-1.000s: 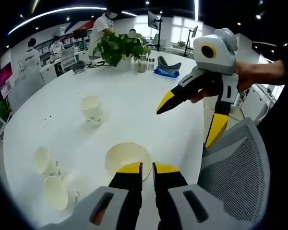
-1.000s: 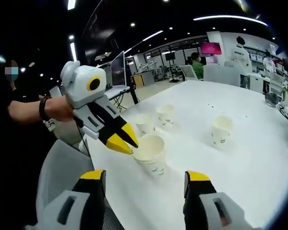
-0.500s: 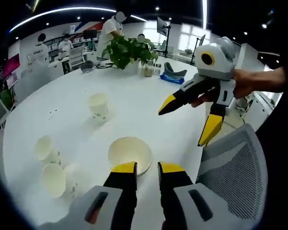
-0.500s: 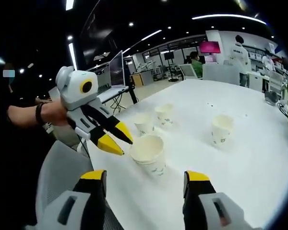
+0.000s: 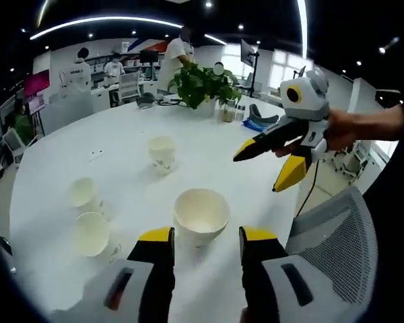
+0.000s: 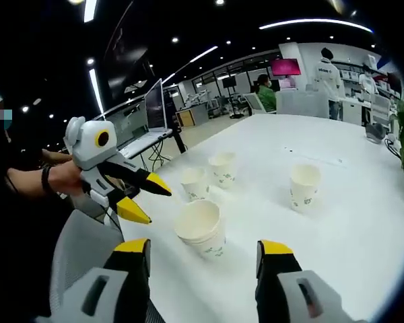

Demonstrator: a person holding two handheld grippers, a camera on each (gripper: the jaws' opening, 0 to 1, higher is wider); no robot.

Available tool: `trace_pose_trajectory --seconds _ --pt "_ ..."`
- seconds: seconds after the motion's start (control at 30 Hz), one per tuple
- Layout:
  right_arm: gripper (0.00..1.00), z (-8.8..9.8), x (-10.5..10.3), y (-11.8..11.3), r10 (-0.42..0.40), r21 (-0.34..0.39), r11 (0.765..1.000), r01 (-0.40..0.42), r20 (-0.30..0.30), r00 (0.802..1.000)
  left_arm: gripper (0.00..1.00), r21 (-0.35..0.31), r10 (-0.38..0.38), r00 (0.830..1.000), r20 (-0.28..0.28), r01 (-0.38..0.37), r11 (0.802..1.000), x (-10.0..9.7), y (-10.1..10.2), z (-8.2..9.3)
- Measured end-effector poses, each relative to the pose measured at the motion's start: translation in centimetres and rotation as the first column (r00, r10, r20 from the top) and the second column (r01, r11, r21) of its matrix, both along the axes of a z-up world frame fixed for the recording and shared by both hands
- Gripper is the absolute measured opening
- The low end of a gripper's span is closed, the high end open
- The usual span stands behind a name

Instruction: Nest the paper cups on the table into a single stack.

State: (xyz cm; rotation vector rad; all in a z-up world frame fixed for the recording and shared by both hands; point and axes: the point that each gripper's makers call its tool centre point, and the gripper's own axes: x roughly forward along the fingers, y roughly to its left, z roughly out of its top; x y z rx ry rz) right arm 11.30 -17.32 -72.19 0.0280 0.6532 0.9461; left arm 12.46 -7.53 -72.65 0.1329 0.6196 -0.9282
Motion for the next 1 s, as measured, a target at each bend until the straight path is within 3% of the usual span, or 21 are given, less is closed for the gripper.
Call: trace_pose_trajectory --seconds 0.43,1.0 --pt "0.63 -0.2 3.7 -0.5 -0.032 -0.026 0.999 0.032 0.013 0.999 0.48 -0.060 0.140 0.990 -0.004 -0.140 0.988 0.0 3.4 0.3" --pt "0.58 -0.6 10.7 -0.7 -0.103 -0.089 0.991 0.104 0.014 0.995 0.50 -0.080 0.204 0.979 -0.005 -0.204 0.976 -0.7 5.2 0.3"
